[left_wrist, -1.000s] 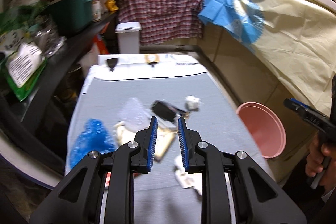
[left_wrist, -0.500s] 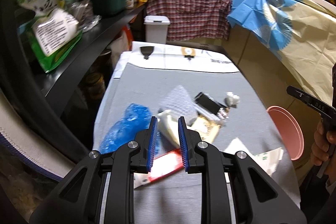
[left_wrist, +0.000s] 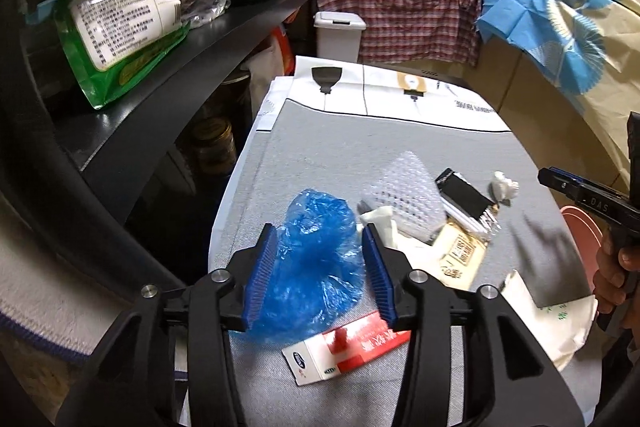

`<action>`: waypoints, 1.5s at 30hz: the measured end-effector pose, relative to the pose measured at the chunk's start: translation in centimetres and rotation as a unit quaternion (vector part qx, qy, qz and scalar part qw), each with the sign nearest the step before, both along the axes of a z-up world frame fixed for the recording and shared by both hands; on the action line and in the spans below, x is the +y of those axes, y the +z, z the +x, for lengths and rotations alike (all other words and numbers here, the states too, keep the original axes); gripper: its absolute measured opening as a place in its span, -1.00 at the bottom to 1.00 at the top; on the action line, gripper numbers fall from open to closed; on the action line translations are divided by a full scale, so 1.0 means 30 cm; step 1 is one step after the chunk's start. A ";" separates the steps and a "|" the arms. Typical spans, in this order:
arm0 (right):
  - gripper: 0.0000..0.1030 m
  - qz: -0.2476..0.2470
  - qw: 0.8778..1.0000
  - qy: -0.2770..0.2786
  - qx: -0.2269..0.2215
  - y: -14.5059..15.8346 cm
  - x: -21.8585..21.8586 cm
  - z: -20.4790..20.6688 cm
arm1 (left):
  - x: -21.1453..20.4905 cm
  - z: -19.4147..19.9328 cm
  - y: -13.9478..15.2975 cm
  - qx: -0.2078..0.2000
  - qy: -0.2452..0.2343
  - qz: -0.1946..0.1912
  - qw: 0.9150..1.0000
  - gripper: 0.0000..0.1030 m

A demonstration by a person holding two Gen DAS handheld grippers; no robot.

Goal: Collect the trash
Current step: 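Close the left tool on the blue bag while the right tool closes on the tissue, then carry the blue bag and tissue over the pink bin with both tools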

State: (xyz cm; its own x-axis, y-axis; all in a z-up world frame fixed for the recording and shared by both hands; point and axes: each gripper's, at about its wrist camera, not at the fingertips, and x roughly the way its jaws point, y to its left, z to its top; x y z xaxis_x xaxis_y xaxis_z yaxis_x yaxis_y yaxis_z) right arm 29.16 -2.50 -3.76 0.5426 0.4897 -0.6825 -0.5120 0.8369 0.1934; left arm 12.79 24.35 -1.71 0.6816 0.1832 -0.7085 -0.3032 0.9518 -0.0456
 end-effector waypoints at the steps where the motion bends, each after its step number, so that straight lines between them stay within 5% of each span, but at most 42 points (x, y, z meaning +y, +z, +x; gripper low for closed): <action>1: -0.33 -0.003 1.000 0.001 0.003 -0.011 0.008 0.012 | 0.007 0.005 -0.006 0.002 0.002 -0.002 1.000 -0.08; 13: -0.33 -0.036 0.999 0.020 0.031 -0.113 0.069 0.076 | 0.075 0.039 -0.082 0.041 0.029 -0.040 0.998 -0.08; 17: -0.34 -0.042 0.998 0.020 0.035 -0.132 0.070 0.080 | 0.051 0.052 -0.096 0.053 0.020 -0.027 0.998 -0.08; 22: -0.60 -0.046 0.998 0.026 0.037 -0.140 0.070 0.076 | 0.043 0.062 -0.108 0.065 0.014 -0.024 0.997 -0.63; 28: -0.91 -0.048 0.998 0.034 0.032 -0.137 0.080 0.070 | 0.033 0.061 -0.090 0.059 0.009 -0.018 0.998 -0.99; 45: -0.95 -0.029 0.999 0.031 -0.010 0.008 0.012 0.004 | 0.016 0.027 -0.009 0.016 0.008 -0.007 1.000 -1.00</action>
